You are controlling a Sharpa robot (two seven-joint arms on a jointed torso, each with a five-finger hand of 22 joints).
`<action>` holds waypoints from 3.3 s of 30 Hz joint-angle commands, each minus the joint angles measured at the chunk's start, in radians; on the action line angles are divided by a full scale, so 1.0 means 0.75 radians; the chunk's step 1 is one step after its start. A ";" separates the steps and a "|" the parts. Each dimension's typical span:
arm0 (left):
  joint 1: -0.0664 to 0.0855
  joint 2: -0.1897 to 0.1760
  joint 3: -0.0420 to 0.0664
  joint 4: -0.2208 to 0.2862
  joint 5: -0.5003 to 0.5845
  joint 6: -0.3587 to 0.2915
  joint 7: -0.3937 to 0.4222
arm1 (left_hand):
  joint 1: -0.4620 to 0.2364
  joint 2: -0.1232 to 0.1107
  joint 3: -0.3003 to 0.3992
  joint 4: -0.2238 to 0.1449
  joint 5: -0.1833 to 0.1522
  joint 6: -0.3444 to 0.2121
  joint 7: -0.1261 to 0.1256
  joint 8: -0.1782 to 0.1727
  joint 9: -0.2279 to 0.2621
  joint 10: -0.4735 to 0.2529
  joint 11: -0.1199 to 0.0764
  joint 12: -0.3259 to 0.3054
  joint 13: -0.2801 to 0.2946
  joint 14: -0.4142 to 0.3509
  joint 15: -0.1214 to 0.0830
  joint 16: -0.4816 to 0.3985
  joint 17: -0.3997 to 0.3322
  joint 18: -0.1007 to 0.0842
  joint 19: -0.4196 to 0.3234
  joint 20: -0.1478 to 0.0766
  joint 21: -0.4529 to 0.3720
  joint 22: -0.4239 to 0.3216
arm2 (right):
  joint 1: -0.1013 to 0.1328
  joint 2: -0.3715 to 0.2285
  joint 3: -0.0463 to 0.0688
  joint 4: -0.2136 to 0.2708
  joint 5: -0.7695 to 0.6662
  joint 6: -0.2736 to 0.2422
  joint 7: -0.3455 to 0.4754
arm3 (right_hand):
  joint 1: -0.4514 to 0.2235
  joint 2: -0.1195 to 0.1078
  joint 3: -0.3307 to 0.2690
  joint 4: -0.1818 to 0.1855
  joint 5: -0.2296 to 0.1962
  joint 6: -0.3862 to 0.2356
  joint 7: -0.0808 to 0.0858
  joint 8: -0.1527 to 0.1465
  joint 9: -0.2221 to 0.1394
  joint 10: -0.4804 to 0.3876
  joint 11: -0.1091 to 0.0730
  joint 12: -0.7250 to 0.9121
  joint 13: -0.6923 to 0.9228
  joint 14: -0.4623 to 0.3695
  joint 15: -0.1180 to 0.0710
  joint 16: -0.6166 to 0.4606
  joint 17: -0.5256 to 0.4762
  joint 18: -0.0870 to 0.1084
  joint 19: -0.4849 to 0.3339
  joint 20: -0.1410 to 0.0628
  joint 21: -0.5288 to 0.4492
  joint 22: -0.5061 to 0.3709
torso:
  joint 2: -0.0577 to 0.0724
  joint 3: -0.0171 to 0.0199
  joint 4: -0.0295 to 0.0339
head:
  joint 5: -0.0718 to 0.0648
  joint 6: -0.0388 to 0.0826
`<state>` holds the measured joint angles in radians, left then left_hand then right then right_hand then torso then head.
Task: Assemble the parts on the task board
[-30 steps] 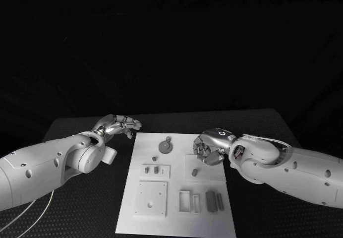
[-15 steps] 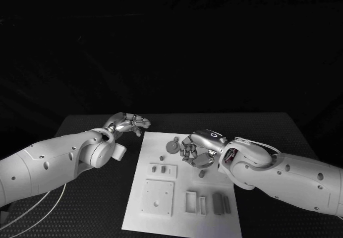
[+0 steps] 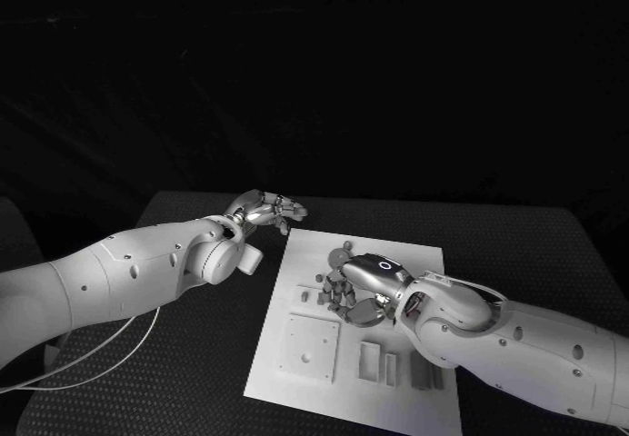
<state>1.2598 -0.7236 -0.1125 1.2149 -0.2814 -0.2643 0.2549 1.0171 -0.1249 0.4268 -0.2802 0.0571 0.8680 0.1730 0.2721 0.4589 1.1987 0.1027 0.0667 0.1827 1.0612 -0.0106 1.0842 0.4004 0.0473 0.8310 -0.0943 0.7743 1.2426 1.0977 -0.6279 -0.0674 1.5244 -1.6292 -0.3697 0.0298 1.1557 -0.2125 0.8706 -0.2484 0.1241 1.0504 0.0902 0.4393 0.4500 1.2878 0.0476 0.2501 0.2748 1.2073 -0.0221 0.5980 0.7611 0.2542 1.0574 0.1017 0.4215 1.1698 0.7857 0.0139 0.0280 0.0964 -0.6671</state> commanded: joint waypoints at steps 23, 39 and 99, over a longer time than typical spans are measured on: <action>0.003 0.019 0.001 -0.003 0.011 0.009 0.014 | 0.005 0.011 -0.005 0.003 -0.004 -0.003 0.001 0.000 -0.003 -0.002 -0.002 0.006 -0.001 0.008 0.001 0.002 0.003 0.019 0.001 -0.017 -0.008 -0.002 | -0.057 0.058 -0.068 -0.027 -0.166 0.039 0.020 | -0.008 0.019 -0.014 -0.011 0.023 -0.001 0.004 -0.007 0.007 0.012 0.001 -0.014 0.010 0.011 0.000 -0.012 0.008 0.010 0.007 0.003 0.007 0.000 | 0.000 0.0016 -0.0046 | 0.066 -0.051; 0.003 0.019 0.001 -0.001 0.011 0.014 0.012 | 0.005 0.011 -0.005 0.004 -0.004 -0.004 0.002 0.000 -0.003 -0.002 -0.002 0.006 -0.002 0.008 0.001 0.001 0.003 0.018 0.001 -0.017 -0.010 -0.002 | -0.071 0.065 -0.073 -0.038 -0.172 0.049 0.021 | -0.009 0.020 -0.016 -0.013 0.027 -0.001 0.004 -0.008 0.009 0.013 0.001 -0.017 0.014 0.013 0.000 -0.015 0.011 0.010 0.007 0.003 0.007 0.000 | 0.000 0.0015 -0.0059 | 0.072 -0.057; 0.006 0.014 0.001 0.011 0.011 0.026 0.000 | 0.004 0.008 -0.006 0.006 -0.004 -0.009 0.003 0.000 -0.005 -0.004 -0.001 0.005 -0.004 0.007 0.002 -0.001 0.006 0.017 0.001 -0.017 -0.014 -0.001 | -0.070 0.100 -0.100 -0.089 -0.217 0.156 -0.053 | -0.037 0.001 -0.034 -0.007 0.051 -0.026 0.016 -0.033 0.013 -0.009 0.015 -0.059 0.030 -0.007 0.013 -0.052 0.025 0.010 -0.027 0.016 -0.002 -0.002 | -0.001 0.0013 -0.0063 | 0.058 -0.072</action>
<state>1.2622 -0.7139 -0.1123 1.2202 -0.2789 -0.2597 0.2521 1.0171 -0.1249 0.4242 -0.2776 0.0571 0.8663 0.1712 0.2721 0.4568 1.1988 0.0997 0.0667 0.1805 1.0608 -0.0102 1.0842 0.4042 0.0518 0.8326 -0.0923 0.7704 1.2427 1.0508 -0.5497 -0.1362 1.4680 -1.7935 -0.3008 0.0100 1.1349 -0.2093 0.8482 -0.2537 0.1594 1.0361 0.1043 0.4178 0.4618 1.2827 0.0576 0.2078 0.2981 1.2053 -0.0135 0.5606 0.7789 0.2560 1.0424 0.1163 0.4212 1.1671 0.7854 0.0146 0.0240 0.1407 -0.7208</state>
